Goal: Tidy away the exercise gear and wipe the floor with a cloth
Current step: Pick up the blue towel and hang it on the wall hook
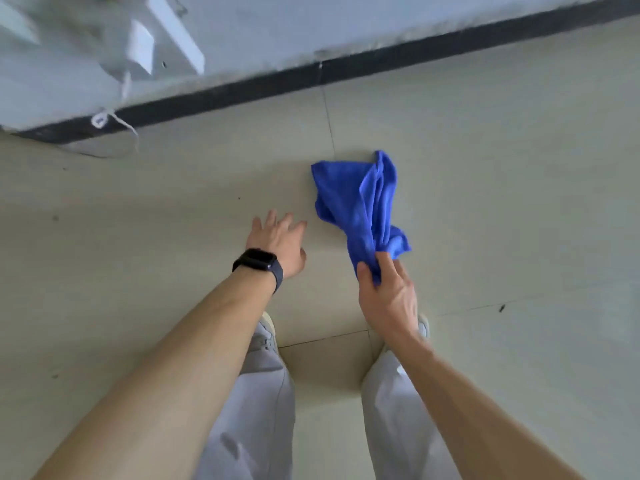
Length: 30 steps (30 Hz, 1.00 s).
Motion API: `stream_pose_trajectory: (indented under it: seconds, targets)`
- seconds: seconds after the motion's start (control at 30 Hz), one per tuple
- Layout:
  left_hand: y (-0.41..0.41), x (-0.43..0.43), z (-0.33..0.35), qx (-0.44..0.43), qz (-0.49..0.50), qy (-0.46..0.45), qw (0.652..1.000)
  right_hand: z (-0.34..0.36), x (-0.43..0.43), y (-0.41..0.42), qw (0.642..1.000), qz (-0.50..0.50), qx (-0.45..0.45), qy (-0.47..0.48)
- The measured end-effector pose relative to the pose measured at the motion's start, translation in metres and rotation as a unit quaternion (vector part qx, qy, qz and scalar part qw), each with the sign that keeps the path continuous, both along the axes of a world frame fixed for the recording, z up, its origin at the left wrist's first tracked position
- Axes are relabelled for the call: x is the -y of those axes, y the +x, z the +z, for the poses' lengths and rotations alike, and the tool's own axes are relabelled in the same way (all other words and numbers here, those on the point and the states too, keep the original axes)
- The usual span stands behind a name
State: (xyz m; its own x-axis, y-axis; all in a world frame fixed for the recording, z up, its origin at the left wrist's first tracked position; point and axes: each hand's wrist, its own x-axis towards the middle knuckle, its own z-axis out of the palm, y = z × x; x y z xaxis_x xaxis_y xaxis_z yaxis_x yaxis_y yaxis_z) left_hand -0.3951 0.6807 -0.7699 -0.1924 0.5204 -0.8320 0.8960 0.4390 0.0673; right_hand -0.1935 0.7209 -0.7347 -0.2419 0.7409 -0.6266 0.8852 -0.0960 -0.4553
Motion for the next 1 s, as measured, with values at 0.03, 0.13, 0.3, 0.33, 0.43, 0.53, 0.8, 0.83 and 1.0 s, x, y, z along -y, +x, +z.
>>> stream_pose_trajectory:
  seconds: [0.03, 0.13, 0.3, 0.33, 0.43, 0.53, 0.8, 0.83, 1.0]
  targets:
    - [0.003, -0.001, 0.033, 0.009, 0.0, -0.002, 1.0, 0.03, -0.003, 0.001, 1.0, 0.004, 0.007, -0.007]
    - [0.007, -0.002, 0.141, 0.017, 0.001, 0.002, 1.0, 0.132, -0.021, 0.007, 0.999, 0.042, 0.027, -0.018]
    - [0.01, -0.009, 0.331, 0.029, -0.046, 0.028, 0.998, 0.329, -0.044, 0.032, 0.998, 0.051, 0.042, -0.005]
    - [0.012, -0.012, 0.368, 0.03, -0.06, 0.048, 0.997, 0.367, -0.044, 0.039, 0.998, 0.039, 0.04, 0.004]
    - [0.024, -0.022, 0.467, 0.017, -0.086, 0.114, 0.99, 0.463, -0.031, 0.066, 0.999, -0.012, 0.022, 0.036]
    - [0.049, -0.027, 0.543, -0.002, -0.134, 0.164, 0.977, 0.532, -0.01, 0.104, 0.995, -0.064, 0.009, 0.079]
    - [0.192, -0.071, 0.672, -0.014, -0.261, 0.296, 0.919, 0.657, 0.036, 0.266, 0.956, -0.221, -0.094, 0.166]
    - [0.219, -0.077, 0.683, -0.012, -0.268, 0.306, 0.913, 0.671, 0.035, 0.291, 0.952, -0.231, -0.103, 0.175]
    - [0.366, -0.115, 0.725, -0.008, -0.314, 0.336, 0.888, 0.729, 0.016, 0.426, 0.93, -0.259, -0.133, 0.227]
